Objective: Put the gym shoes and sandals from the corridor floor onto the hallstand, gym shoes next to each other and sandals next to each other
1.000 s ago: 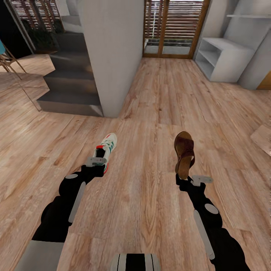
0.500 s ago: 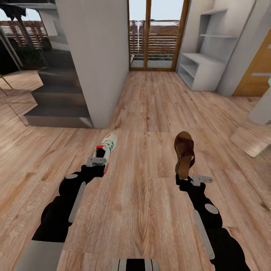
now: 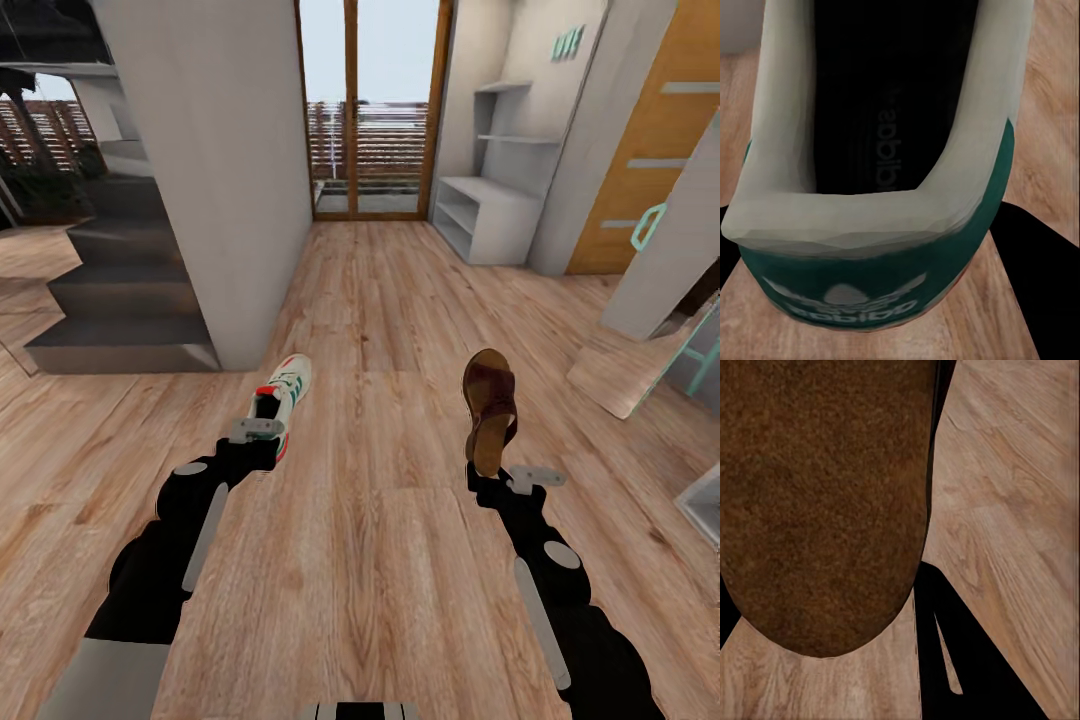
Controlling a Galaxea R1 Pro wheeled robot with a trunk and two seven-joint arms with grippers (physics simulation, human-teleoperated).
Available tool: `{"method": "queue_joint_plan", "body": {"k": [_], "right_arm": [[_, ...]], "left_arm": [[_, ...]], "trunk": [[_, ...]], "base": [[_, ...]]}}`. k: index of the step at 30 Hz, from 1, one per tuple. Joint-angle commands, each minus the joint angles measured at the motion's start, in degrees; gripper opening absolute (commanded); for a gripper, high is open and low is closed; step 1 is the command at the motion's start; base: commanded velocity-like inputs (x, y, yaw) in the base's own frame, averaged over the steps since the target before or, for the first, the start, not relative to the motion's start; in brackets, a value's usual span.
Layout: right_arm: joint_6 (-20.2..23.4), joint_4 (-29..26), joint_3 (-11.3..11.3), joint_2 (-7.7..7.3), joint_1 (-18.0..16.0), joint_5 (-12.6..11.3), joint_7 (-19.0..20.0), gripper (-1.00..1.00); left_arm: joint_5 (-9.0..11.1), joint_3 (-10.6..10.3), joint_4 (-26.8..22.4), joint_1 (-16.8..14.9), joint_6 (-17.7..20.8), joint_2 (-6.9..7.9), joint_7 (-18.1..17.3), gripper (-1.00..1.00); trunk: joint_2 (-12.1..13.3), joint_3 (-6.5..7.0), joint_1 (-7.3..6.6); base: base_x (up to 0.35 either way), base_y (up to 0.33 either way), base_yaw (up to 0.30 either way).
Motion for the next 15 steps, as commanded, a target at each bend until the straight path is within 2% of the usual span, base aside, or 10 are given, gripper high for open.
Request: {"method": "queue_joint_plan", "body": {"k": [1, 4, 12, 15], "right_arm": [[0.27, -0.08, 0.02, 0.02, -0.04, -0.68, -0.36, -1.00], [0.27, -0.08, 0.02, 0.02, -0.02, -0.70, -0.36, -1.00], [0.27, -0.08, 0.08, 0.02, -0.04, -0.69, -0.36, -1.00], [0.27, -0.08, 0.08, 0.02, -0.03, -0.68, -0.36, -1.00]], "left_arm": [[0.03, 0.05, -0.07, -0.02, 0.30, -0.02, -0.18, -1.00], [0.03, 0.05, -0.06, -0.02, 0.30, -0.02, -0.18, -1.00], [0.03, 0.05, 0.00, -0.02, 0.30, -0.04, -0.18, -1.00], [0.03, 0.05, 0.00, -0.02, 0.30, -0.04, -0.18, -1.00]], "trunk": [[0.00, 0.27, -0.03], [0.04, 1.19, -0.11], [3.24, 3.33, -1.87], [3.24, 3.59, -1.87]], "base": [[0.000, 0.000, -0.181], [0.000, 0.000, -0.167], [0.000, 0.000, -0.153], [0.000, 0.000, -0.150]]}}
